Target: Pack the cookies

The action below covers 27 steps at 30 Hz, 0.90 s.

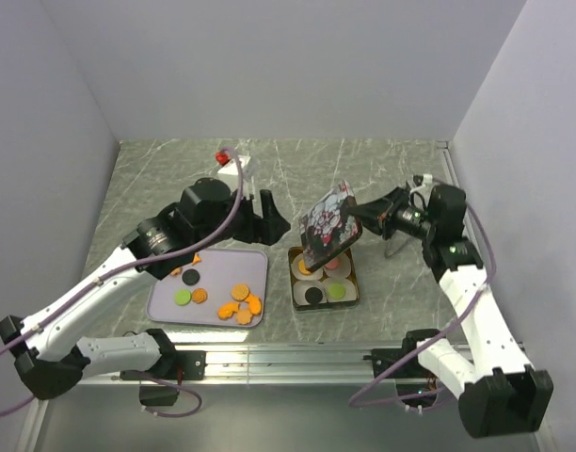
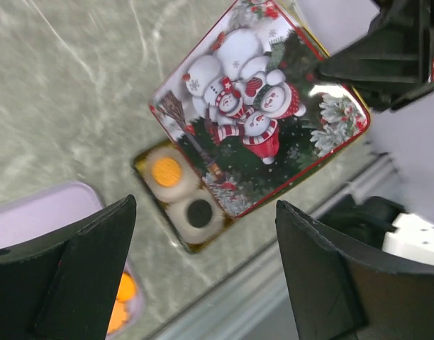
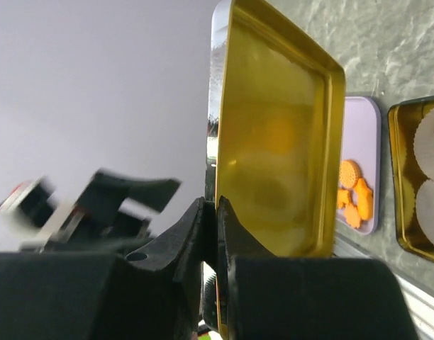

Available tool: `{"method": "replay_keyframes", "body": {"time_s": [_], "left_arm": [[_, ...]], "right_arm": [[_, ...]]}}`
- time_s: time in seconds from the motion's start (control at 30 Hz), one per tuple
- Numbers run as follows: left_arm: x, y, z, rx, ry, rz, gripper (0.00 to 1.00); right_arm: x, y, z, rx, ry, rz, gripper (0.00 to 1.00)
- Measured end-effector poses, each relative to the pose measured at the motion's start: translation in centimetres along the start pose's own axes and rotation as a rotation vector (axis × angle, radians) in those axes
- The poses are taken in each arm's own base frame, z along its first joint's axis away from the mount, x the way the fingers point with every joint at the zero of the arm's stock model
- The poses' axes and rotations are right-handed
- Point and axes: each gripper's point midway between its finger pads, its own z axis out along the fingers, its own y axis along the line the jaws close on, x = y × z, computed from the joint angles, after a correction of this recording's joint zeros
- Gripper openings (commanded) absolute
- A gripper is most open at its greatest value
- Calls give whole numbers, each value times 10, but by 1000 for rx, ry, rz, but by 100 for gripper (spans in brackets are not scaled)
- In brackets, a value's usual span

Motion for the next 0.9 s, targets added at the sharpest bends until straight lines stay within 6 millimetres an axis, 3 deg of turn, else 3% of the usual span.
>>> {"method": "replay_keyframes", "body": {"time_s": [0.2,0.33,0.6,0.9], "left_arm": [[47,47,23,82,53,-274,88],[73,71,34,140,62,-449,88],[93,63,59,363,78,-664,86],[103,54,73,463,106,-730,81]], "right_arm": [[14,-24,-5,-102,-32,35,0],[18,-29,-8,-151,-43,32,0],[21,-35,-8,-239,-53,32,0],[28,-47,-9,-290,-37,75,0]]}}
